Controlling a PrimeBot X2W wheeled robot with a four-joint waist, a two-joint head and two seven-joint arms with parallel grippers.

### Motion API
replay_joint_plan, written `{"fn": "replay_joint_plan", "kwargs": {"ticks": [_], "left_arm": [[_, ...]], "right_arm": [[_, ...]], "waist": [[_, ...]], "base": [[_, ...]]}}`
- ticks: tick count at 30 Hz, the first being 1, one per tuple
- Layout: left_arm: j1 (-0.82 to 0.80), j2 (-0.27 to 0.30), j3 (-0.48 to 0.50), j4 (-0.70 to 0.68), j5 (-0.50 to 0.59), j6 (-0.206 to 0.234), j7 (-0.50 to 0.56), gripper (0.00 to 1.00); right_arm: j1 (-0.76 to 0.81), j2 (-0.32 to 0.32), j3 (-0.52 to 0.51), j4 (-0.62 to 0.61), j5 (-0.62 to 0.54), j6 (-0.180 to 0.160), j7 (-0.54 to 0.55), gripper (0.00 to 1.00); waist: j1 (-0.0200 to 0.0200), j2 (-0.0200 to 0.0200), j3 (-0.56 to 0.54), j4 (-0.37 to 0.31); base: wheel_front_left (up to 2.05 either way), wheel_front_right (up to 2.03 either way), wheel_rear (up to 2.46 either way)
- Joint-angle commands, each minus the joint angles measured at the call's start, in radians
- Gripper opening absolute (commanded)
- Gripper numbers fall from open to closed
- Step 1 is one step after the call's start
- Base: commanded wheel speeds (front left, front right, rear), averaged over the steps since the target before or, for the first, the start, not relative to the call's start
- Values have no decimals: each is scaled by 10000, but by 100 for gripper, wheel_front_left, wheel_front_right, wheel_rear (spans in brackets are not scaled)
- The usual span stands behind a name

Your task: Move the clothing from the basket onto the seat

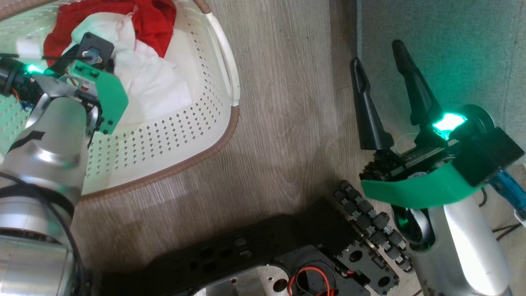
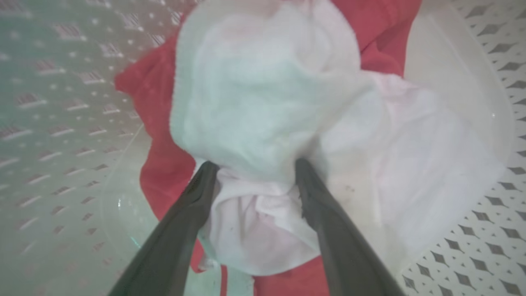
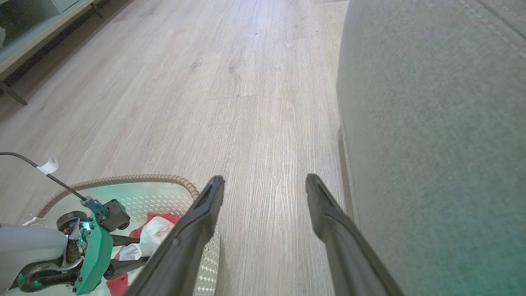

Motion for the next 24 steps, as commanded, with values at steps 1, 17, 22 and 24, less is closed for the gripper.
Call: {"fn": "replay_joint_plan", "kwargs": {"ticks": [1,17,22,24], "left_arm": [[216,267,3,40,122,47,201,100],[281,399,-556,84,115,-704,1511,0],[303,508,-573,85,-32,-631,1008,0],[339,477,-486,85,-184,-609,783,0]], "right_arm": [[783,41,239,-325,68,-2,-65,100],[620,41,343,-327,326,-2,-65,100],[145,41,333,-217,427,-2,-65,100],[-96,41,299,-179,579,-2,-65,100]], "waist": [[0,0,41,-31],[0,0,124,-83],[0,0,-112,-110],[0,0,-240,-110]], "base": [[0,0,0],[0,0,0],[0,0,0],[0,0,0]]}}
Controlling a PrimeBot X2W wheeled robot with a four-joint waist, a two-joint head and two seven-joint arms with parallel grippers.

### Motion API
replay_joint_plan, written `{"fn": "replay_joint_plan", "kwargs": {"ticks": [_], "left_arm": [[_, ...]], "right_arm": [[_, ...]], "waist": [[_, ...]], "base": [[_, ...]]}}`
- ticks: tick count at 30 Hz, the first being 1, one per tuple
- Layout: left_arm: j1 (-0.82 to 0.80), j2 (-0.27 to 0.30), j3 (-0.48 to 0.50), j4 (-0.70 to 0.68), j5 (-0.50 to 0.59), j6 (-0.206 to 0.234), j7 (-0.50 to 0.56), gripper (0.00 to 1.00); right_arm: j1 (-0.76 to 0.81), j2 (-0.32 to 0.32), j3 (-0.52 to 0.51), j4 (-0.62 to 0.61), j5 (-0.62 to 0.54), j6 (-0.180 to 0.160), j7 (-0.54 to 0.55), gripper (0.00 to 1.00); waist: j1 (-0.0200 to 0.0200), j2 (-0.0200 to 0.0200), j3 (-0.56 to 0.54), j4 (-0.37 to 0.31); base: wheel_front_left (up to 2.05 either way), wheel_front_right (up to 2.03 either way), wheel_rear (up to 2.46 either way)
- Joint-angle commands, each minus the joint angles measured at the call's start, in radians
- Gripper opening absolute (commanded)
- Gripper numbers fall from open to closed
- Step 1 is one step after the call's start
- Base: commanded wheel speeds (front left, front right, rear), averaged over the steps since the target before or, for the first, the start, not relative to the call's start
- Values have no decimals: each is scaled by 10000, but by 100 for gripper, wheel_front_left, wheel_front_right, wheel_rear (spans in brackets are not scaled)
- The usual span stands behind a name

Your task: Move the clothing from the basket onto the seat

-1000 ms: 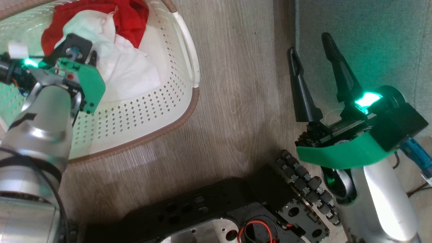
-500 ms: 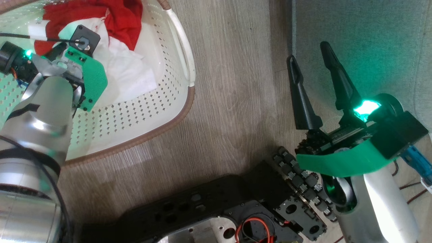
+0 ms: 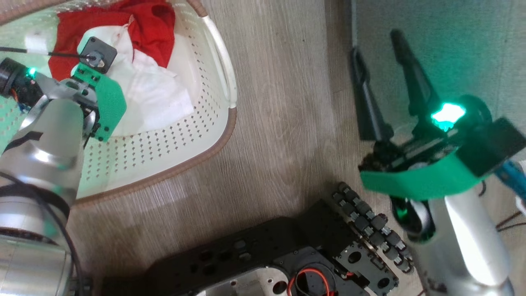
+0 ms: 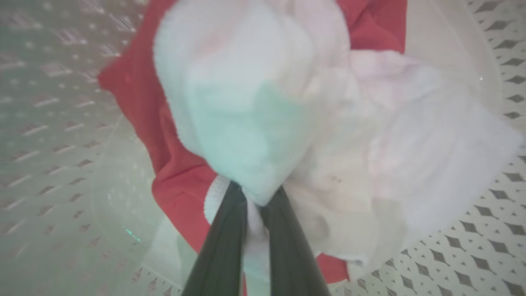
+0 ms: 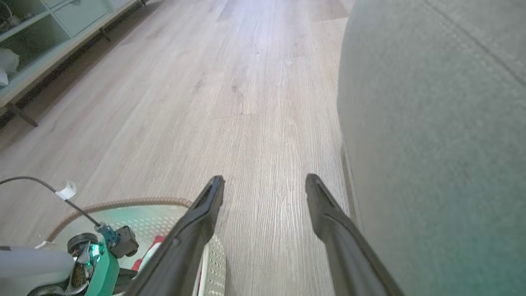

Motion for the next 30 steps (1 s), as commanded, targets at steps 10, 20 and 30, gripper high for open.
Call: {"fn": "replay_joint_plan", "kwargs": {"ticks": [10,20,30], "left_arm": [[1267,-486,351,-66,-649,88,-1368,0],[2687,-1255,381,-702,-1186,-28,-2170,0],[4429,-1518,688,-3367,-1822,-40,-2181,0]], "right_arm": [[-119,32,-278,364,-71,-2,-65,100],[288,32,-713,1120,-594,-2,-65,100],[1117,32,-1038,1737,-764,-2,-65,100]], "waist": [[-1,0,-1937,980],[-1,0,-4817,2161],[-1,0,-7115,3370]], "base": [[0,0,0],[0,0,0],[0,0,0]]}}
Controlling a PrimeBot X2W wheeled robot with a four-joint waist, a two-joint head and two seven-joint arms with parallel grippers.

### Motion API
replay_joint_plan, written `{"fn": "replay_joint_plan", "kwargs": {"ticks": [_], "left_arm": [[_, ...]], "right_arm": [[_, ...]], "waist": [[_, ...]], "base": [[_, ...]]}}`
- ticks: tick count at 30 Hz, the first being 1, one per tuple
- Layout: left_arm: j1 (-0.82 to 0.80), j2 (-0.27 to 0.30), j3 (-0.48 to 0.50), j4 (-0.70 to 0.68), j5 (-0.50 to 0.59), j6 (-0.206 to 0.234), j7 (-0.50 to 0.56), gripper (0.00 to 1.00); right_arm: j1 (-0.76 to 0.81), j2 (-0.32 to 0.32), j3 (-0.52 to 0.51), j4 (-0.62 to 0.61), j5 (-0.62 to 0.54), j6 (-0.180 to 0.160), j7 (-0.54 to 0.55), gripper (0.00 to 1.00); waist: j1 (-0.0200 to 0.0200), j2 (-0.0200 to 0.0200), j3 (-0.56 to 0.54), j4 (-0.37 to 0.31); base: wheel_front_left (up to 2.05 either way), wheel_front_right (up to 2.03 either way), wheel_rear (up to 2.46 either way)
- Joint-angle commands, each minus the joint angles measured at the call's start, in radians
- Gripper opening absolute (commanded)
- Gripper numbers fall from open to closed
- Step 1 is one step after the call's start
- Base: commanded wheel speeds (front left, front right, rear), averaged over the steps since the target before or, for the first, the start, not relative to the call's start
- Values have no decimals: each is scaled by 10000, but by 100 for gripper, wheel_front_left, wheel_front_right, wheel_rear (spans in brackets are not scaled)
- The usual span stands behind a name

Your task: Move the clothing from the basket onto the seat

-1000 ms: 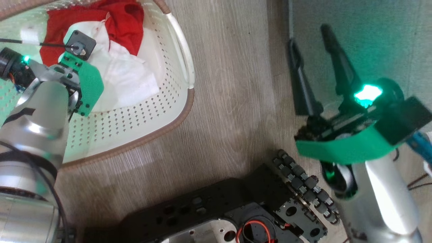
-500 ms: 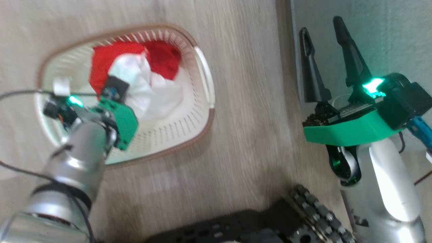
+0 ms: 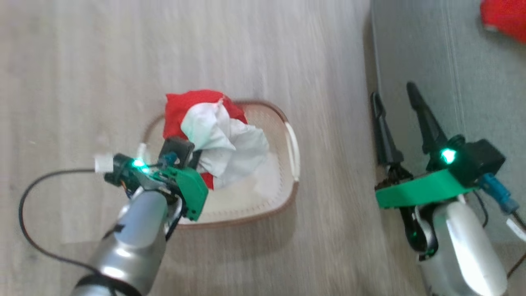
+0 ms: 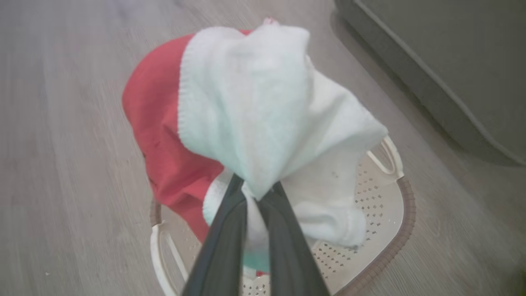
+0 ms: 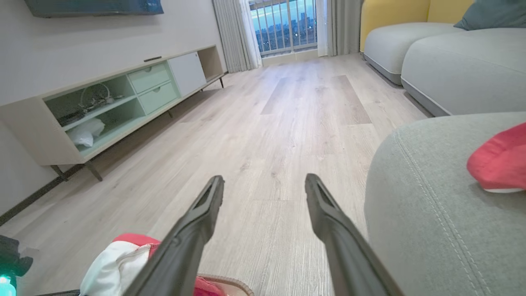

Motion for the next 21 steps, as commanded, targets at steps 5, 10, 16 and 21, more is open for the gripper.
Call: {"fn": "replay_joint_plan", "kwargs": {"ticks": [5,10,16,21], "left_arm": [[864,129,624,-1778,-199,181,-138,0],[1554,203,955,-3172,-170,325,-138,0],[2304,320,1340,-4808,21,478,-139,0],[2751,363,1666,-5888,97,541,-139,0]], "right_arm": [[532,39,290,7,-149,0,-65,100],[849,39,278,137,-150,0,-65,100],[1217,39,374,313,-112,0,-65,100],[1372,39,437,372,-66,0,-65,100]], "waist": [[1,-1,-1984,1250],[1,-1,-2614,1454],[1,-1,-3259,1519],[1,-1,-3548,1482]], "base": [[0,0,0],[0,0,0],[0,0,0],[0,0,0]]}}
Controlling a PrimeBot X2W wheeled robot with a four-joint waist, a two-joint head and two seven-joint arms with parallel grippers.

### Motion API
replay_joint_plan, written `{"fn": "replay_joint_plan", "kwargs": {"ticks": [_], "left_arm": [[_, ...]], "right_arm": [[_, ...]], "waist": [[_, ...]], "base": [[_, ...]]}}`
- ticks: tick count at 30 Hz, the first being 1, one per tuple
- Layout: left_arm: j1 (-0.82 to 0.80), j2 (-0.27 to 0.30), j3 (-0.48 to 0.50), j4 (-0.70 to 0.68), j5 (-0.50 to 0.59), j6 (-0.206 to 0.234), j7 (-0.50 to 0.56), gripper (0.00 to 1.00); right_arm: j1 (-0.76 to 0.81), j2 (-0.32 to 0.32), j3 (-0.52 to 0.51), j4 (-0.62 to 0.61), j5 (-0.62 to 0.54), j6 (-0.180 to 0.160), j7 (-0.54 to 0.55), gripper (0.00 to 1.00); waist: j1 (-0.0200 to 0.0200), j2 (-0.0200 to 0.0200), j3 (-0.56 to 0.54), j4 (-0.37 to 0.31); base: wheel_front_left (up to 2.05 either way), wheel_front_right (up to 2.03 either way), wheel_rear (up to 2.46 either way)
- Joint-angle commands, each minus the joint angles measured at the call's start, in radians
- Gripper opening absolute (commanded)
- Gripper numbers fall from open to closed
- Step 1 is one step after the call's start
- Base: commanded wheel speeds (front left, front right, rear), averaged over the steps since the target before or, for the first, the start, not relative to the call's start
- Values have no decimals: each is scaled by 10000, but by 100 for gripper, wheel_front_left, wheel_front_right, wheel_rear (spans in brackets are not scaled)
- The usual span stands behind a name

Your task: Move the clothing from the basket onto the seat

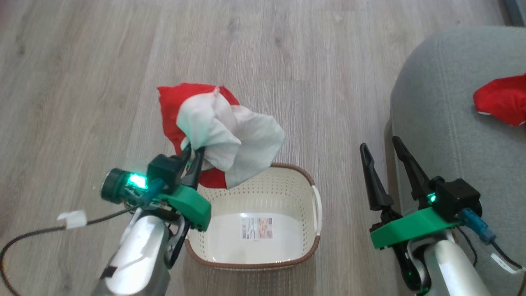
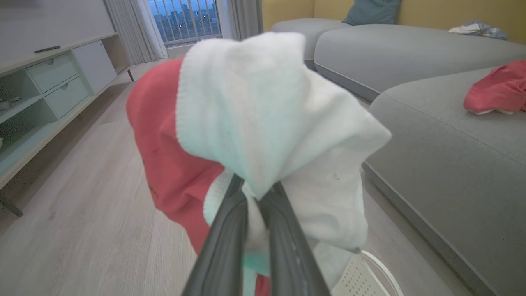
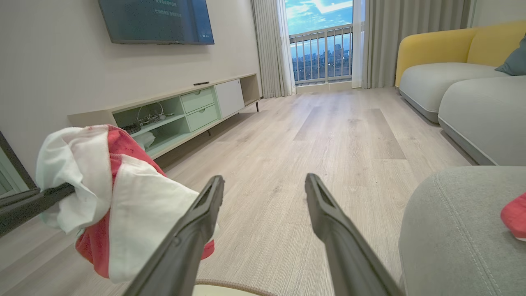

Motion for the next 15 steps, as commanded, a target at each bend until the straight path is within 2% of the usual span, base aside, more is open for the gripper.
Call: {"fn": "replay_joint_plan", "kwargs": {"ticks": [1,11,15], "left_arm": [[-209,199,492,-563,8,78,-139,0],[341,96,1634,-2883,188,8,-139,0],[401,70,1767,-3574,384,-247,-139,0]], "right_arm": [[-87,36,269,-298,42,-2,-65,100],[123,36,370,-283,86,-2,-65,100],[95,36,475,-342,-82,-2,-65,100]], "waist": [[2,-1,-147,-6],[2,-1,-389,-119],[2,-1,-416,-159]], "base": [[0,0,0],[0,0,0],[0,0,0]]}}
